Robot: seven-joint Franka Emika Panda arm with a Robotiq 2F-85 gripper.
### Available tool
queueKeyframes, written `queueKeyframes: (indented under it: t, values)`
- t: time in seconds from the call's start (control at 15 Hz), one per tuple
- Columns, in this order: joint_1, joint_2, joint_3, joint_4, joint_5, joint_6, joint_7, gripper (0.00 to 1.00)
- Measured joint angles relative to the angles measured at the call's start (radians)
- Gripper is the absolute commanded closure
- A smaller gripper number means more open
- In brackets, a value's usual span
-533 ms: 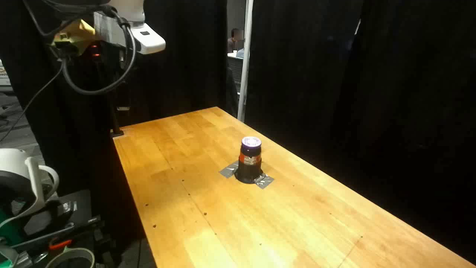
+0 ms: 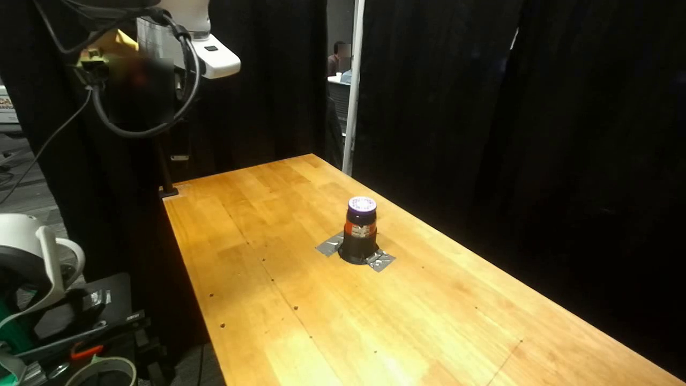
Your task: Put a rubber band around the base of the cup
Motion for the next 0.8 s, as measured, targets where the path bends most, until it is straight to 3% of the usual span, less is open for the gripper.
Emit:
queueKeyframes:
  t: [0.33, 0.53, 0.8]
  values:
    - [-0.087, 0.152, -0.113, 0.111, -0.135, -0.008, -0.22, 0.0]
    - [-0.126, 0.324, -0.173, 0.263, -0.158, -0.041, -0.402, 0.0]
    - [-0.158, 0.556, -0.184, 0.487, -0.158, -0.093, -0.575, 0.0]
